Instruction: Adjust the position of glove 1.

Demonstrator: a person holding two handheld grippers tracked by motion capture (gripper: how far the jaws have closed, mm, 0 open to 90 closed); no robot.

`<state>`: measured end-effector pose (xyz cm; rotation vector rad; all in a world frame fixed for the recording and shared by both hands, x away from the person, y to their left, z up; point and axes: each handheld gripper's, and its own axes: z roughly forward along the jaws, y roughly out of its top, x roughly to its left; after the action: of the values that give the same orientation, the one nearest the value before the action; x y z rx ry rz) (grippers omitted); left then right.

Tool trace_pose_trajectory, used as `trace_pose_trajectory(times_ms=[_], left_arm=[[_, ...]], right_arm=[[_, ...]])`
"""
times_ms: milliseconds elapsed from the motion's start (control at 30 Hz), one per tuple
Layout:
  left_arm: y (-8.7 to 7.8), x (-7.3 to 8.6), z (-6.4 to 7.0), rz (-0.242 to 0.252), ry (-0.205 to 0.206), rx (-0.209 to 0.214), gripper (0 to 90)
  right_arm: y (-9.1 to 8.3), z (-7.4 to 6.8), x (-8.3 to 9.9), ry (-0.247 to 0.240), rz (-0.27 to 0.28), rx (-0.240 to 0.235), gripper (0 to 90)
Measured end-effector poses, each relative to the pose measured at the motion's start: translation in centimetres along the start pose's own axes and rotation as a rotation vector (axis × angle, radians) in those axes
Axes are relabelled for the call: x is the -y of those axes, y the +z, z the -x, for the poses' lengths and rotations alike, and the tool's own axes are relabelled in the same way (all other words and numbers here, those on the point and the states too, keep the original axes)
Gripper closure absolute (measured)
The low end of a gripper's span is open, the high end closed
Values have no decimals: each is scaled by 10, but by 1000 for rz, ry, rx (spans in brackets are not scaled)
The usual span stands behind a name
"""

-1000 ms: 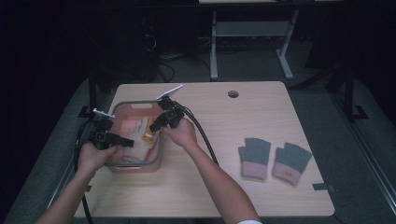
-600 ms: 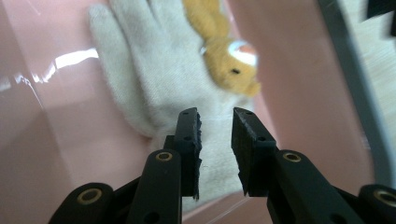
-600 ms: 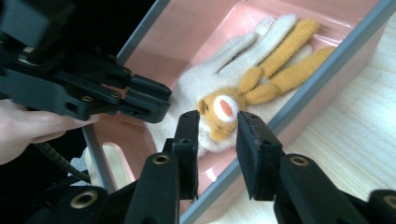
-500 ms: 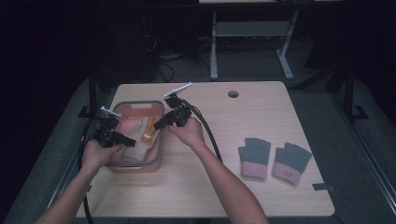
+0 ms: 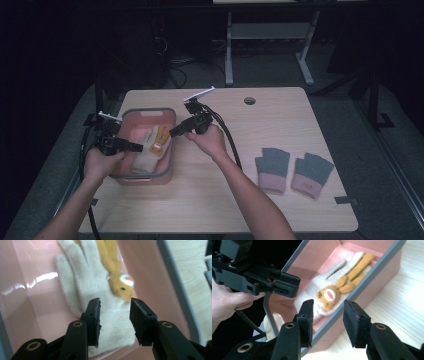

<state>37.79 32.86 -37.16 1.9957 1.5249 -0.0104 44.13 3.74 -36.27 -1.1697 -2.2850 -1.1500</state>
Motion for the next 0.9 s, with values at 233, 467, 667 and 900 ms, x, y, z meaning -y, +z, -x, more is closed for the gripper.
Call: trace_pose_trajectory(times_ms=[233,467,667,900], left_arm=[[-1,-4,9,25,13,22,591],[-4,-5,20,46,39,40,561],[-4,-8,33,55,55,50,540],[-1,-12,49,79,76,69,509]], right_arm=[[-15,4,4,9,22,19,567],[-31,6,9,18,48,39,549],[-41,10,14,17,64,53,533],[-52,17,25,26,59,76,508]])
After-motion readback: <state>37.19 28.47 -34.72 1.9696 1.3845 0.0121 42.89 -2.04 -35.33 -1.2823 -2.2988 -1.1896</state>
